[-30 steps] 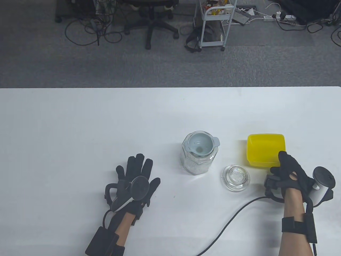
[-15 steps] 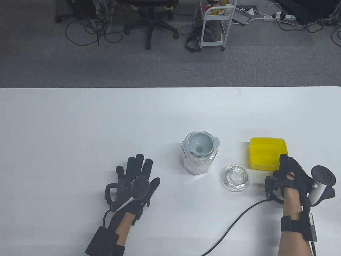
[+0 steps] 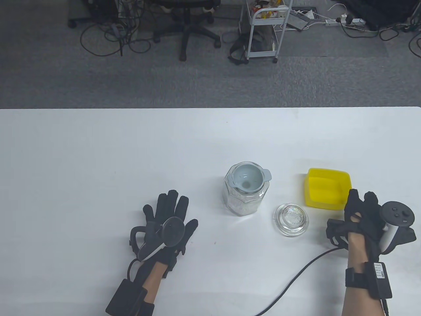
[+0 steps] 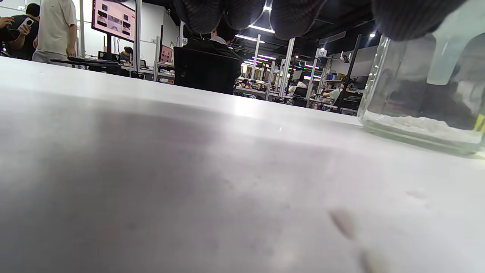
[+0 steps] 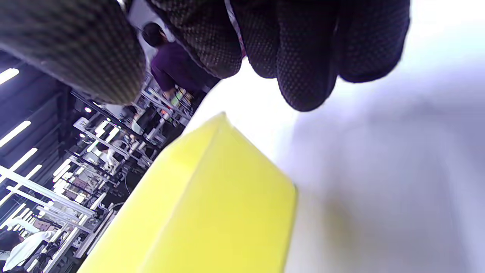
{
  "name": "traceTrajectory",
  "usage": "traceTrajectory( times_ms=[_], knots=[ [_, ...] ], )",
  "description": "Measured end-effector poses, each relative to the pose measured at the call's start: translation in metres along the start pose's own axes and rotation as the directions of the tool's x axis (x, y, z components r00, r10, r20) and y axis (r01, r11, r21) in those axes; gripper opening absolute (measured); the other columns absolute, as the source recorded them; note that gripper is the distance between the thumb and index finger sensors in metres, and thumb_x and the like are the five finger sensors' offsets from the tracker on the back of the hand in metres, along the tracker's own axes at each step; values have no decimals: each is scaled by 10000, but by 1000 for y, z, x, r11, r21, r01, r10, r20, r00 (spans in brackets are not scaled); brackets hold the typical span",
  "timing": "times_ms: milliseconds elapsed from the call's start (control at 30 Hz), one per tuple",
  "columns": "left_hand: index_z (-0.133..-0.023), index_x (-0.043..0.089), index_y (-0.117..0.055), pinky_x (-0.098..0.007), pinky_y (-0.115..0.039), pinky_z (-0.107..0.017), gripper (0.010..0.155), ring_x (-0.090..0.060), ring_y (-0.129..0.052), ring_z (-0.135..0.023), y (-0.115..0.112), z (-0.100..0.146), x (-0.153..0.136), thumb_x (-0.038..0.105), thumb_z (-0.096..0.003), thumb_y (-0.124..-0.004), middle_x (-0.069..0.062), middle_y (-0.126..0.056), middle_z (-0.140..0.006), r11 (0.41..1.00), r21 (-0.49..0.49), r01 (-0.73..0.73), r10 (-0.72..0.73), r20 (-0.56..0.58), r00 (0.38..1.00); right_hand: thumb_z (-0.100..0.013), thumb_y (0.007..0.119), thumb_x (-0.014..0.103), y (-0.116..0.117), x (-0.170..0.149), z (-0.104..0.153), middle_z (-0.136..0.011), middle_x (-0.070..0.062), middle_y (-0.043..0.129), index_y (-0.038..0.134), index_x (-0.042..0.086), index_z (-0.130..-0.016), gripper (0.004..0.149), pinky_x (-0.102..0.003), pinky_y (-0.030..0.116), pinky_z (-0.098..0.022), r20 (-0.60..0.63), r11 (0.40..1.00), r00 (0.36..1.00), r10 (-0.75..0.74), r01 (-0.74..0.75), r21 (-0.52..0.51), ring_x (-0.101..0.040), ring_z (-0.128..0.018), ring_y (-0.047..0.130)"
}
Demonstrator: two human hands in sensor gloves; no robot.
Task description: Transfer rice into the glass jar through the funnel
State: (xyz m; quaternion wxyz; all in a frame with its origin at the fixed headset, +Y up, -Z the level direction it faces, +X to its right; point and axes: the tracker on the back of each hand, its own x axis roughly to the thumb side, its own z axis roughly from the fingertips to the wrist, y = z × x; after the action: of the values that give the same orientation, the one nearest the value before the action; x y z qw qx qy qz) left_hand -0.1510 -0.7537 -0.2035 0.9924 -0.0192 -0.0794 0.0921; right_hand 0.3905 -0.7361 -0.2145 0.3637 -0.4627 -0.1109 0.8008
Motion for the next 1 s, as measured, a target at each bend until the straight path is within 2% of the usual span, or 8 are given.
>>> traceTrajectory(
  times_ms=[233, 367, 433, 500, 667, 833, 933, 1000],
  knots=[
    [-1185, 349, -419, -767, -344, -746, 780, -426, -368, -1202, 0, 0, 0, 719, -540, -653, -104, -297, -1308, 1000, 3, -1, 1, 2, 1000, -392, 849, 617, -16, 32, 32, -1015, -178, 705, 703, 218, -986, 731, -527, 808, -551, 228, 980, 971, 74, -29, -194, -364, -795, 892],
    [-1185, 349, -418, -766, -342, -748, 780, -423, -364, -1204, 0, 0, 1, 719, -539, -653, -102, -298, -1308, 1000, 5, -1, 1, 4, 1000, -392, 847, 617, -23, 52, 58, -1015, -170, 708, 699, 224, -987, 729, -521, 809, -556, 366, 976, 929, 58, 24, -216, -355, -802, 888],
    [-1186, 348, -419, -768, -342, -746, 782, -426, -365, -1204, 0, 0, 1, 719, -539, -654, -101, -297, -1309, 1000, 5, -2, 2, 7, 1000, -389, 842, 620, -21, 64, 75, -1011, -169, 719, 697, 238, -991, 727, -522, 812, -554, 447, 982, 893, 54, 33, -184, -357, -801, 893],
    [-1185, 349, -420, -771, -339, -743, 780, -425, -368, -1203, -1, 0, 2, 720, -539, -653, -79, -299, -1310, 1000, 5, -2, 2, 11, 1000, -393, 843, 616, -12, 78, 94, -1014, -183, 725, 675, 256, -1007, 731, -545, 802, -557, 521, 995, 854, 18, 36, -94, -381, -806, 890],
    [-1186, 350, -418, -772, -334, -744, 780, -422, -366, -1205, -1, 0, 3, 719, -540, -653, -81, -296, -1311, 1000, 13, -6, 6, 15, 1000, -390, 832, 640, 21, 132, 135, -1026, -197, 718, 615, 284, -1037, 770, -556, 798, -556, 572, 986, 820, 1, -96, 136, -401, -804, 891],
    [-1185, 352, -418, -774, -332, -743, 780, -422, -365, -1205, 0, 0, 6, 720, -538, -654, -80, -296, -1311, 1000, 23, -14, 14, 27, 1000, -391, 783, 684, 56, 178, 162, -1060, -197, 667, 550, 310, -1060, 801, -556, 786, -579, 590, 926, 791, 159, -327, 188, -404, -839, 865],
    [-1185, 351, -417, -774, -331, -742, 781, -420, -362, -1206, 1, 1, 6, 719, -539, -654, -79, -297, -1310, 999, 29, -31, 30, 29, 999, -384, 792, 685, 77, 189, 166, -1063, -176, 673, 550, 318, -1056, 803, -554, 783, -584, 592, 892, 767, 248, -419, 168, -399, -851, 856],
    [-1185, 353, -415, -773, -332, -743, 780, -420, -363, -1206, 1, 1, 6, 720, -539, -653, -77, -297, -1311, 999, 32, -34, 33, 29, 999, -383, 807, 671, 86, 191, 168, -1027, -152, 747, 616, 296, -1038, 779, -549, 792, -580, 594, 879, 753, 282, -451, 154, -387, -839, 874]
  ],
)
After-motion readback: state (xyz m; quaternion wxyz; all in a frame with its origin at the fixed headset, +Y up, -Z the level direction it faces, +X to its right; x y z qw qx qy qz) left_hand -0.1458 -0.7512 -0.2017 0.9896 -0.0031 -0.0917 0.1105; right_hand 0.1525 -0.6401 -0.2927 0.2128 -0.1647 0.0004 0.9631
